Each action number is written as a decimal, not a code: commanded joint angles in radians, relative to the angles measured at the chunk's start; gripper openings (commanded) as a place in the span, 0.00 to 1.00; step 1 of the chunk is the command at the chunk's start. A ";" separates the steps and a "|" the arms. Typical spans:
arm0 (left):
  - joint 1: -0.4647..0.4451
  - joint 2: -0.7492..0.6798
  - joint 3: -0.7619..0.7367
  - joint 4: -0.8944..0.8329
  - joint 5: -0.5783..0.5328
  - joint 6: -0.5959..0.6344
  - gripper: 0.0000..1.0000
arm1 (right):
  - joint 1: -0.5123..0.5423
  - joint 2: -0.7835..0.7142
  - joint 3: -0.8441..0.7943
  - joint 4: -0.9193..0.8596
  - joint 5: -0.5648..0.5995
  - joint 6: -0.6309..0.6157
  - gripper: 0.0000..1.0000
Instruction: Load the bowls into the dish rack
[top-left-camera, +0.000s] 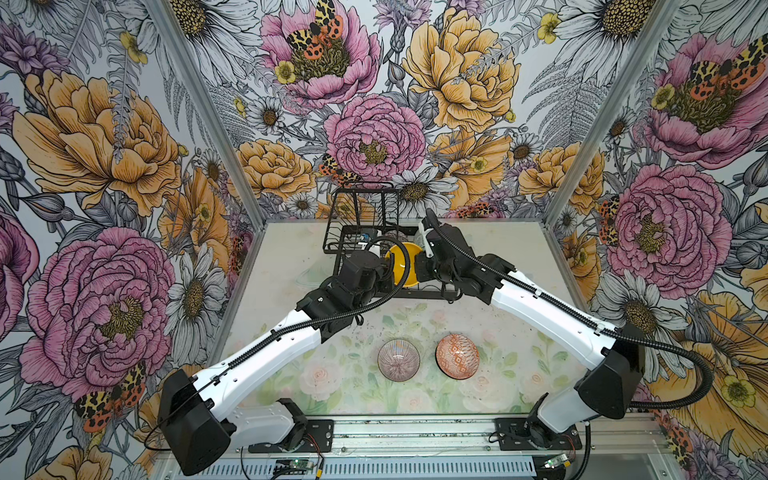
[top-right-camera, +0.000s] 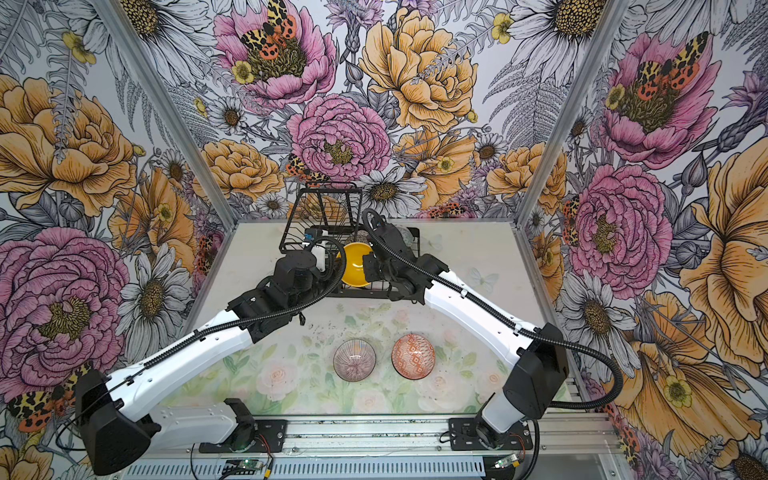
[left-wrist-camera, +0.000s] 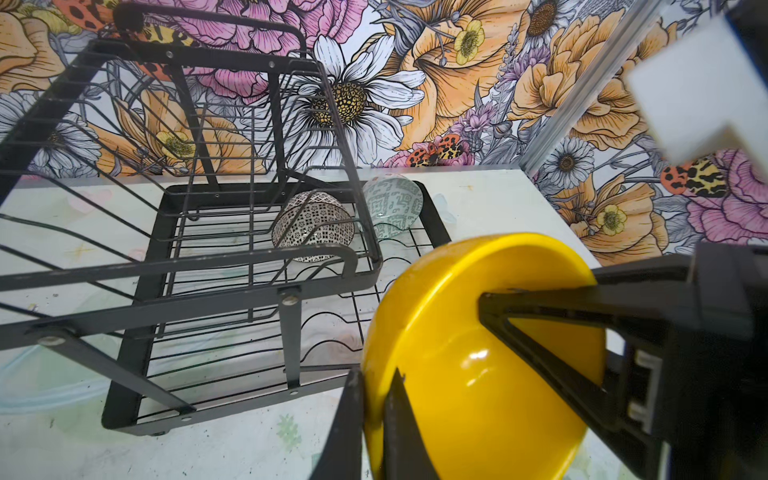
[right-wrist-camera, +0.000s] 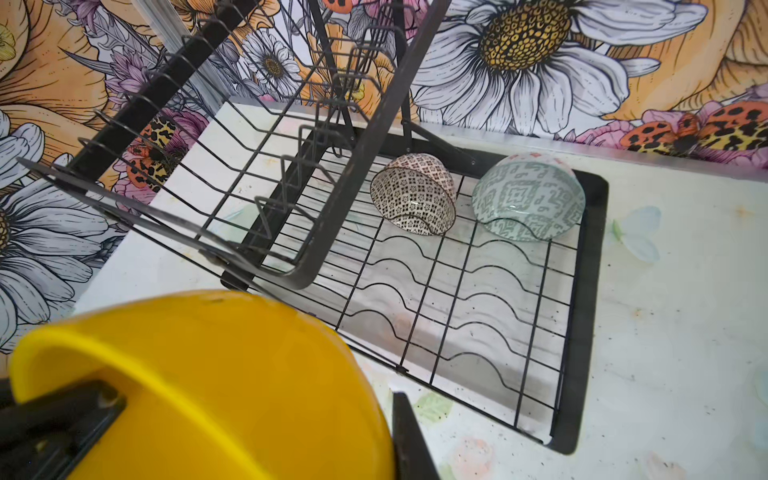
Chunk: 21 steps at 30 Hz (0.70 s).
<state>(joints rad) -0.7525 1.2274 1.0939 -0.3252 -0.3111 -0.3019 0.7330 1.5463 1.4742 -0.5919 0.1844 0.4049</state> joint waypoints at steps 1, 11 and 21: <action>0.030 -0.032 0.008 -0.051 0.129 0.055 0.44 | -0.036 -0.079 -0.011 0.085 -0.013 -0.135 0.00; 0.143 -0.058 0.038 -0.194 0.240 0.144 0.99 | -0.127 -0.115 -0.120 0.225 -0.008 -0.643 0.00; 0.174 -0.039 0.036 -0.192 0.279 0.162 0.99 | -0.113 -0.104 -0.382 0.813 0.145 -1.325 0.00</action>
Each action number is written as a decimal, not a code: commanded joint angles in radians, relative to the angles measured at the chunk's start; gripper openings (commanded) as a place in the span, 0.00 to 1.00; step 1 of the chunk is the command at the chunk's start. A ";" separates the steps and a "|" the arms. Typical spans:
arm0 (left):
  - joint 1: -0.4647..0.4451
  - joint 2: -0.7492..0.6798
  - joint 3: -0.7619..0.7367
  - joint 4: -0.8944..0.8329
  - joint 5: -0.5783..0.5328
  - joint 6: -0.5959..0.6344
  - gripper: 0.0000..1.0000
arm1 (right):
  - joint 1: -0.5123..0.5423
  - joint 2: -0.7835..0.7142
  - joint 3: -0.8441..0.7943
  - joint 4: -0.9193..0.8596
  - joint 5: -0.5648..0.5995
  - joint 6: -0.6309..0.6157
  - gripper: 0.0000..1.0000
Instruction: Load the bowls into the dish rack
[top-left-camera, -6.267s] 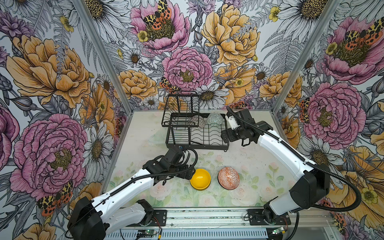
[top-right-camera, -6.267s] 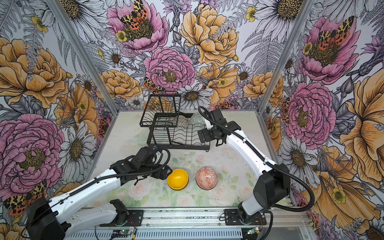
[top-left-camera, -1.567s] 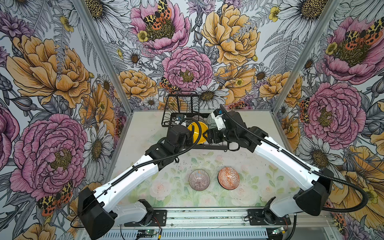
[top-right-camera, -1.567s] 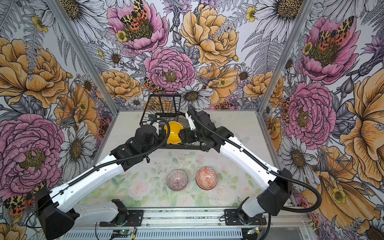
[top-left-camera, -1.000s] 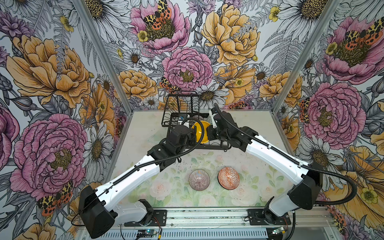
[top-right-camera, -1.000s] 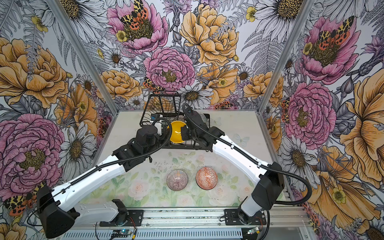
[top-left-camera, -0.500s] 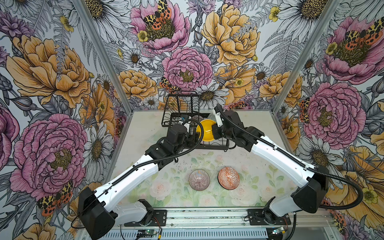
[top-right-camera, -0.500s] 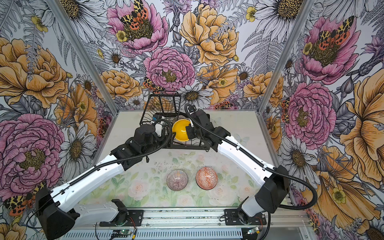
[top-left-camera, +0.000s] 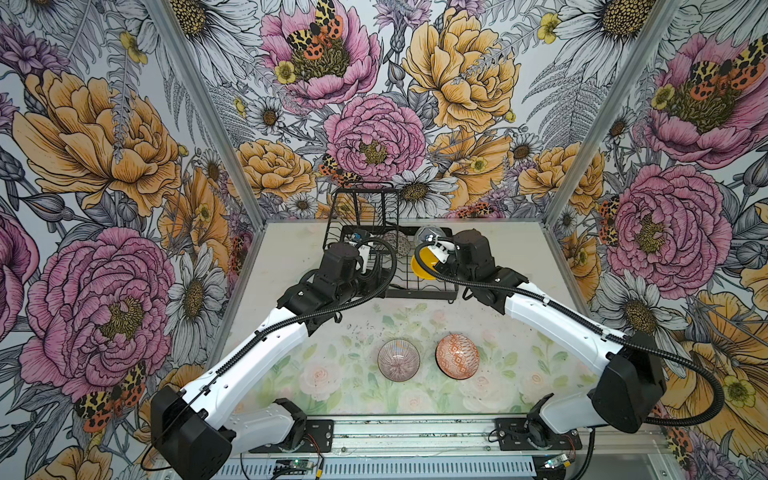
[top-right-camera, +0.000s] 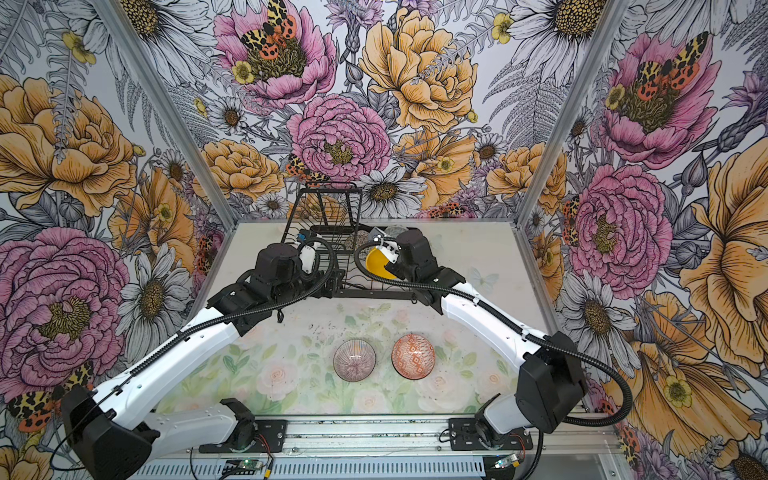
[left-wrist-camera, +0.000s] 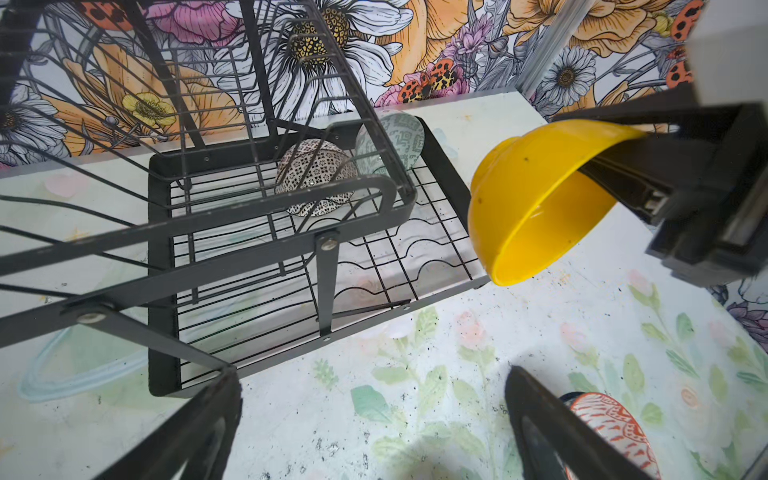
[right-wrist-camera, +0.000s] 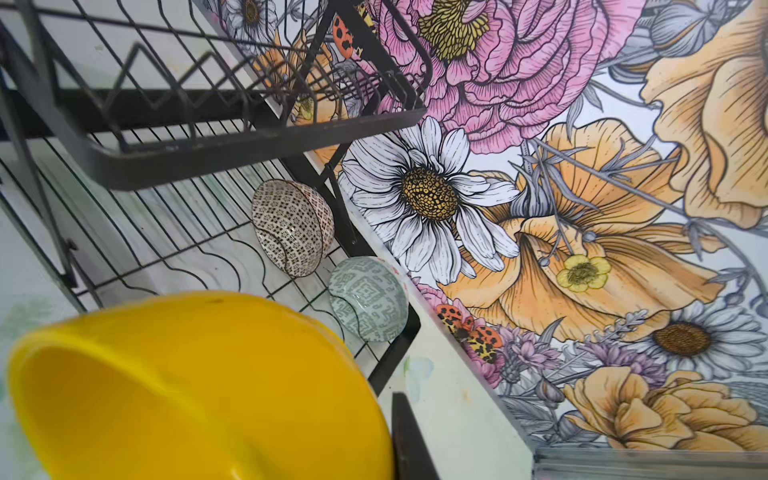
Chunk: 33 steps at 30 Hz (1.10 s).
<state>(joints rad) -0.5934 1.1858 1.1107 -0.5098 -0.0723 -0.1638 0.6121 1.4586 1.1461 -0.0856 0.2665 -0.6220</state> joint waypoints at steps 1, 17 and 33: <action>0.019 0.002 0.017 -0.009 0.044 0.025 0.99 | 0.008 -0.003 -0.085 0.390 0.080 -0.370 0.00; 0.057 -0.019 -0.013 -0.008 0.083 0.026 0.99 | 0.002 0.442 -0.149 1.228 0.166 -0.888 0.00; 0.058 -0.015 -0.014 -0.008 0.092 0.026 0.99 | 0.027 0.607 -0.018 1.138 0.156 -0.751 0.00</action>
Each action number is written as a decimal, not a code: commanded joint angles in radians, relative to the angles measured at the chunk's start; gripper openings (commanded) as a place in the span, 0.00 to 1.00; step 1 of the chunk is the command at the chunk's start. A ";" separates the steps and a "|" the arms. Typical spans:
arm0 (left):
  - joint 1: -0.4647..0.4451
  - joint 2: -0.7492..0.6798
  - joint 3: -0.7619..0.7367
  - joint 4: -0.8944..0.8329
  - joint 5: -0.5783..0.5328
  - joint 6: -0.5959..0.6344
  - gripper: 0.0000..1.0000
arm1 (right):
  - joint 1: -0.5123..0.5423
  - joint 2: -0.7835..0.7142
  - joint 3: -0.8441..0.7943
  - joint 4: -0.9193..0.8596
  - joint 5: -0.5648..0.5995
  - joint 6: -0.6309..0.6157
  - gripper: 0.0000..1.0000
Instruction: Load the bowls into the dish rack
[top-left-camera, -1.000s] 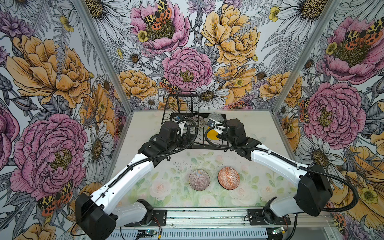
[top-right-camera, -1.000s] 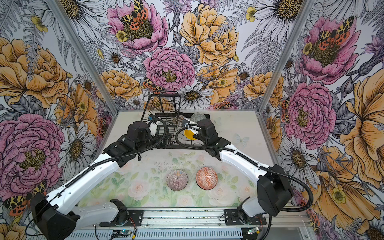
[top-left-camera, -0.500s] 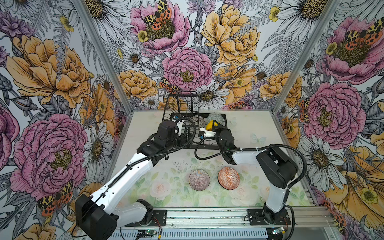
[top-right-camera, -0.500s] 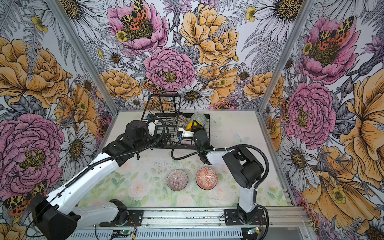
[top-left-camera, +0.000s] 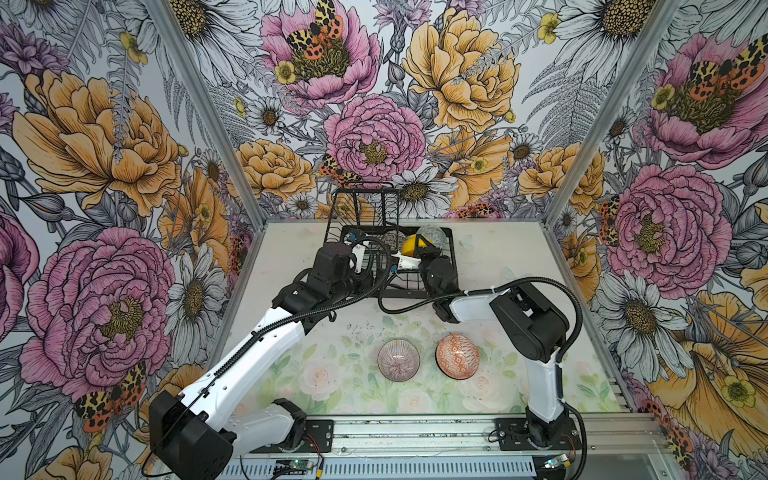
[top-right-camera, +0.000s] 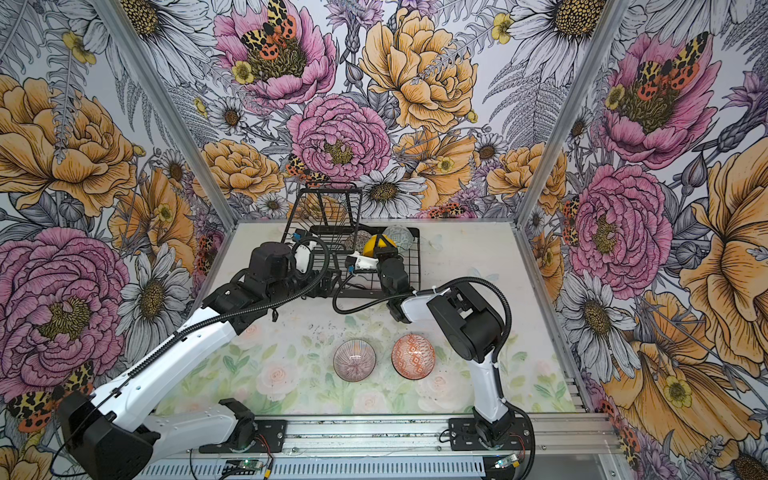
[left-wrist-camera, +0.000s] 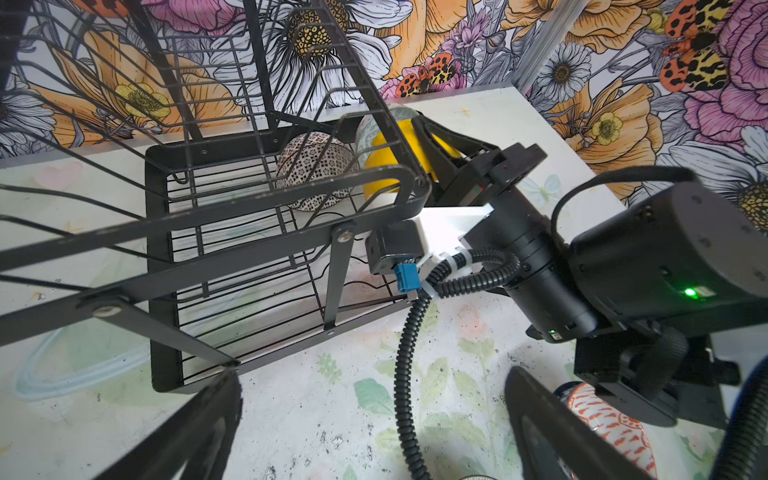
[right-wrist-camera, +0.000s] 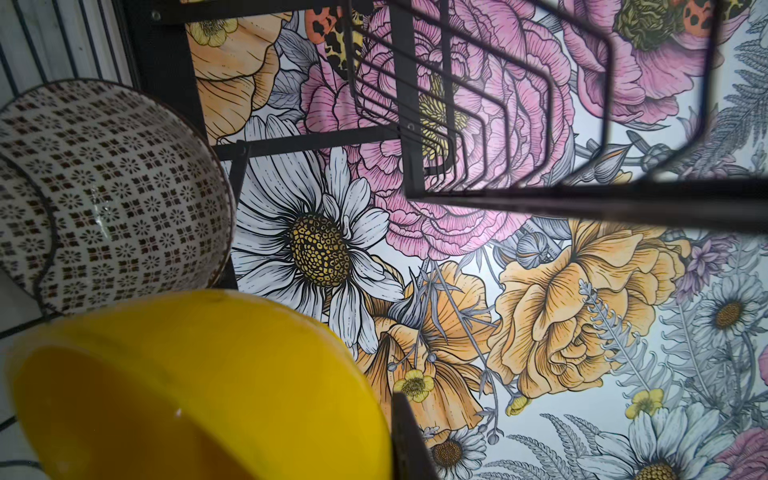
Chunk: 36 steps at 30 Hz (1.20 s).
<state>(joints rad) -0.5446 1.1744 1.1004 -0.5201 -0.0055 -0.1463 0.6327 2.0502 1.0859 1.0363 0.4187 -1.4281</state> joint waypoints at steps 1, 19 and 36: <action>0.010 -0.004 -0.005 0.003 0.022 0.007 0.99 | 0.007 0.018 0.050 0.005 0.000 0.064 0.00; 0.012 -0.032 -0.033 0.002 0.016 0.004 0.99 | 0.032 0.107 0.189 -0.157 0.000 0.165 0.00; 0.014 -0.037 -0.043 0.001 0.024 -0.003 0.99 | 0.018 0.190 0.277 -0.234 -0.020 0.243 0.00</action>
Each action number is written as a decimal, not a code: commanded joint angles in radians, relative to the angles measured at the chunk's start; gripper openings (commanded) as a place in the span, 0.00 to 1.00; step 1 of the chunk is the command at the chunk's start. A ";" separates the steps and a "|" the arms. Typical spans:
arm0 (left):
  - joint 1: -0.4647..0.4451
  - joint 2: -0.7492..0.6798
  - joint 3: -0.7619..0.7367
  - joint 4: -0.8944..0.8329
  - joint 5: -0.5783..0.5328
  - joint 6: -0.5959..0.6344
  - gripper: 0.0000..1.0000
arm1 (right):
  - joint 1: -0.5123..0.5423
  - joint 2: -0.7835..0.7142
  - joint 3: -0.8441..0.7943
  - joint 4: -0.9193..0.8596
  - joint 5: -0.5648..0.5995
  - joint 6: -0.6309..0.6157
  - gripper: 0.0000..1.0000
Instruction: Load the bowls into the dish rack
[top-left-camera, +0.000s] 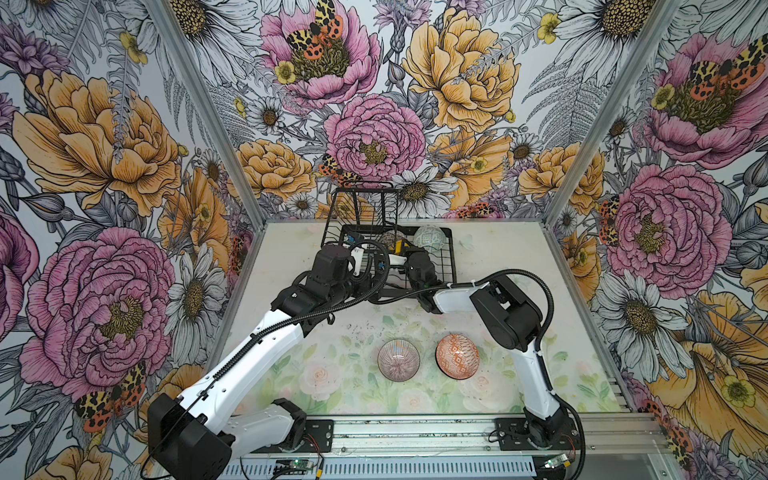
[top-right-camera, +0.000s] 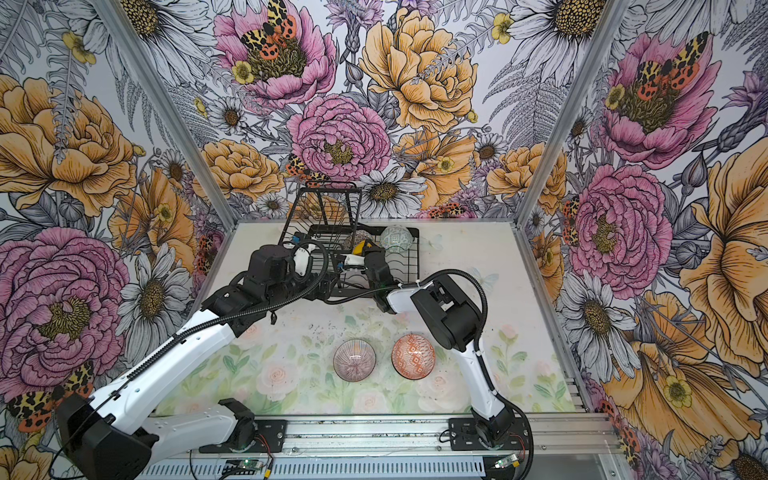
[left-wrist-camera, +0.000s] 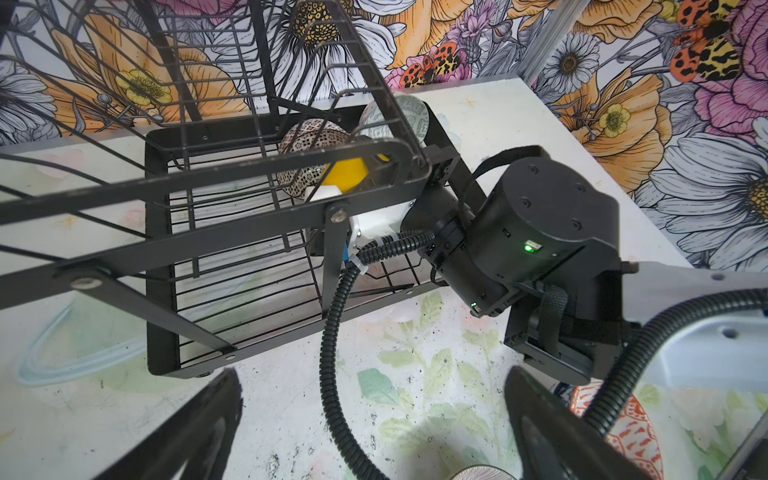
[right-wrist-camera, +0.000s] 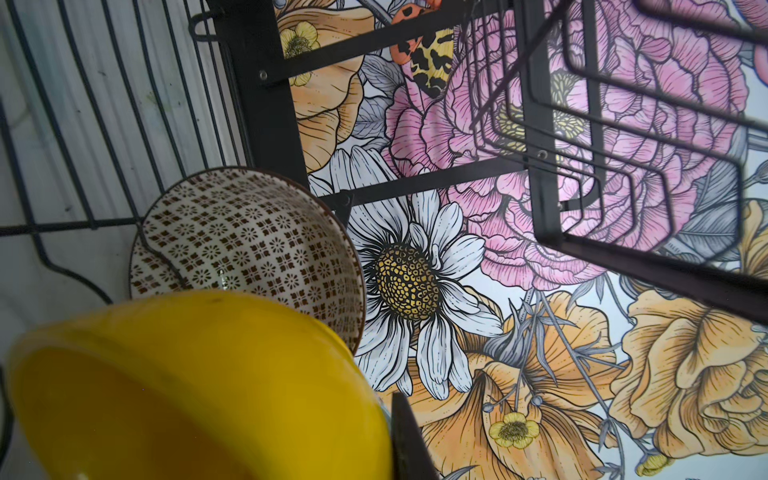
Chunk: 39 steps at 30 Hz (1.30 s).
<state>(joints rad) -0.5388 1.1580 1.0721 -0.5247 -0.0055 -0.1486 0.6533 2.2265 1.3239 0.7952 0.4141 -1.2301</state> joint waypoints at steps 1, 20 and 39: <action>0.008 -0.020 -0.014 0.006 0.024 -0.002 0.99 | -0.004 0.016 0.041 0.001 -0.018 0.048 0.00; 0.003 -0.003 -0.007 0.006 0.027 -0.012 0.99 | -0.014 0.105 0.107 0.031 -0.056 0.025 0.00; -0.004 -0.004 -0.019 0.007 0.014 -0.024 0.99 | -0.012 0.143 0.118 0.125 -0.054 -0.005 0.00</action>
<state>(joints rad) -0.5392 1.1614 1.0710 -0.5247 -0.0017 -0.1577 0.6426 2.3295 1.4151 0.8696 0.3435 -1.2133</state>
